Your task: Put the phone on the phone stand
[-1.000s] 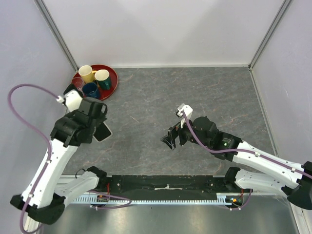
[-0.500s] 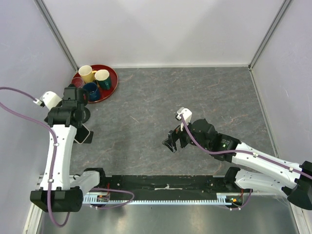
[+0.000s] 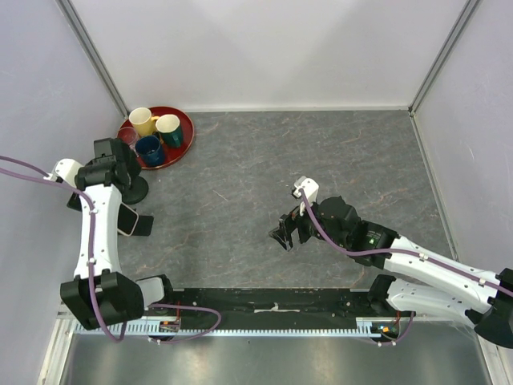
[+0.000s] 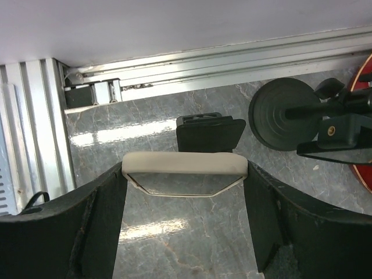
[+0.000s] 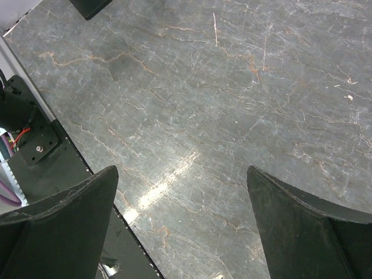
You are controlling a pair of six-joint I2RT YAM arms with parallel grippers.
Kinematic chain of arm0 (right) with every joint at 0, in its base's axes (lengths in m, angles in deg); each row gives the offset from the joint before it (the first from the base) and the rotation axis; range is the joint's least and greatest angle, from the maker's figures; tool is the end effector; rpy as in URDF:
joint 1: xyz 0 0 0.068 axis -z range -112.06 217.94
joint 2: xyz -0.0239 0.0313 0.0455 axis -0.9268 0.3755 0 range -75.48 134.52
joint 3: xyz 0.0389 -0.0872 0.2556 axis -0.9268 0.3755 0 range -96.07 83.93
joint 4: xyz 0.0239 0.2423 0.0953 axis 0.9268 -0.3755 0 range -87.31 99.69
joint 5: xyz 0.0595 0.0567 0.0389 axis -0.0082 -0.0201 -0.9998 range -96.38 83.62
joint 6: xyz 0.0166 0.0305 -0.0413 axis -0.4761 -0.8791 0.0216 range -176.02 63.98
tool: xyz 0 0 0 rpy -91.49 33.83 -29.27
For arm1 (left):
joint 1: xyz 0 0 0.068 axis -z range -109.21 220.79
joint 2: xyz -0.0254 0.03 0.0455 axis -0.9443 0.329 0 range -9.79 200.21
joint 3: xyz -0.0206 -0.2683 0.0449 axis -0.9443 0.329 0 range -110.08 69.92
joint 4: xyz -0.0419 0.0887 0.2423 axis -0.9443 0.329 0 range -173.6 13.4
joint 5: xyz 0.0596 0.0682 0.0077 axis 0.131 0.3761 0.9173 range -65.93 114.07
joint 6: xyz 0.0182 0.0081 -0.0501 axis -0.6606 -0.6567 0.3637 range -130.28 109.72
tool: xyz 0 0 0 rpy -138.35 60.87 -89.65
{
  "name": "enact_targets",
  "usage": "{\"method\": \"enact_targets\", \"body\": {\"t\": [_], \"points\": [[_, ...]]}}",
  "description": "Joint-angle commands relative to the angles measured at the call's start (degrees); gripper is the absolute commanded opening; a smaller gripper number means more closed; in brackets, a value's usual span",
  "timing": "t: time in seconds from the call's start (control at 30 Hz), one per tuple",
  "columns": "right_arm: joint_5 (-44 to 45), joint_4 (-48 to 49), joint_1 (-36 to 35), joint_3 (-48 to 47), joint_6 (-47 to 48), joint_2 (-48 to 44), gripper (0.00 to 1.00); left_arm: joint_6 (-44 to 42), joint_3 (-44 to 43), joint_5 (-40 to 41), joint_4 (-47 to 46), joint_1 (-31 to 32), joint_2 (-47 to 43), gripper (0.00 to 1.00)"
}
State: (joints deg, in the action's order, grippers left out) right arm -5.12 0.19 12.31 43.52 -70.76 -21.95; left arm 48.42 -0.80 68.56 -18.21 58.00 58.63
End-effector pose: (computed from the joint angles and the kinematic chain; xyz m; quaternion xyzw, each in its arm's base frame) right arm 0.1228 0.1783 0.2864 -0.2850 0.7817 0.3121 0.4586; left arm 0.1995 0.0708 0.3401 -0.5974 0.6791 0.2551 0.3419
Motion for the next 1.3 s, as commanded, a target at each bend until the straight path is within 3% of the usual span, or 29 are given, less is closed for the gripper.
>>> {"method": "enact_targets", "body": {"t": [0.0, 0.47, 1.27], "points": [[1.1, 2.4, 0.3, 0.6, 0.7, -1.4, 0.98, 9.8, -3.2, 5.2, -0.3, -0.6, 1.8, 0.02], [1.3, 3.2, 0.8, 1.2, 0.7, -1.3, 0.98, 16.5, -3.1, 11.4, 1.1, -0.7, 4.5, 0.02], [-0.3, 4.4, 2.1, 1.7, 0.2, -0.7, 0.98, 19.5, -5.2, 10.7, 0.8, -0.6, 10.2, 0.02]]}}
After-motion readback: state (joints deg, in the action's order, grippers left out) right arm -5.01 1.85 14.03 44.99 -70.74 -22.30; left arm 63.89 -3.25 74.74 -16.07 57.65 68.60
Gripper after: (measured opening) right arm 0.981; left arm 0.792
